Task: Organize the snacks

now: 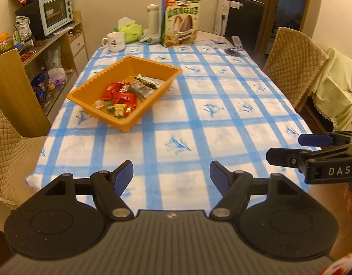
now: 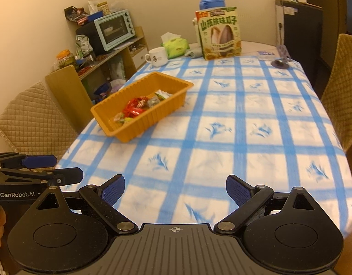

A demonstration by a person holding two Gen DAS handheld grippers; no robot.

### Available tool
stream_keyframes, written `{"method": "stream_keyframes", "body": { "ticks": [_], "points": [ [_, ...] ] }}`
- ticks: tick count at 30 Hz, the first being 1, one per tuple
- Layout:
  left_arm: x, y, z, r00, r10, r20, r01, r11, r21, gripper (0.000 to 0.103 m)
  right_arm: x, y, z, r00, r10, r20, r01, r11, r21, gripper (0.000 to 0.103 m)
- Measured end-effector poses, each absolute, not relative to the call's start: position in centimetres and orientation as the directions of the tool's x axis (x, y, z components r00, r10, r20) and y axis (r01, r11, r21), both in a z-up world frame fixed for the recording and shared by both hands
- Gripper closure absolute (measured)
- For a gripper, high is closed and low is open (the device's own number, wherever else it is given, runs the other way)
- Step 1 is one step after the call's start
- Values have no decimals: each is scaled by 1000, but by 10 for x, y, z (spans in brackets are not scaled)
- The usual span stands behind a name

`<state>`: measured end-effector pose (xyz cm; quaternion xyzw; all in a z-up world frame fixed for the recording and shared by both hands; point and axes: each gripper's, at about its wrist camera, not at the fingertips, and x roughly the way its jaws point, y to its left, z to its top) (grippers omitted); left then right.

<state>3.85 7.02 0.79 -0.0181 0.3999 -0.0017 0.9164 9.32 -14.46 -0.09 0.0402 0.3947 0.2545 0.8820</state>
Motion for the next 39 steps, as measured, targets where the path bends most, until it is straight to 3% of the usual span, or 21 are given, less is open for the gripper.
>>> {"method": "stream_keyframes", "body": {
  "ticks": [17, 39],
  "points": [
    [-9, 17, 13, 688, -80, -722, 69, 997, -45, 31, 31, -200, 6, 601, 416, -682, -346, 905, 247, 8],
    [-15, 8, 16, 694, -109, -711, 101, 993, -53, 31, 22, -208, 5, 610, 392, -688, -319, 917, 240, 8]
  ]
}}
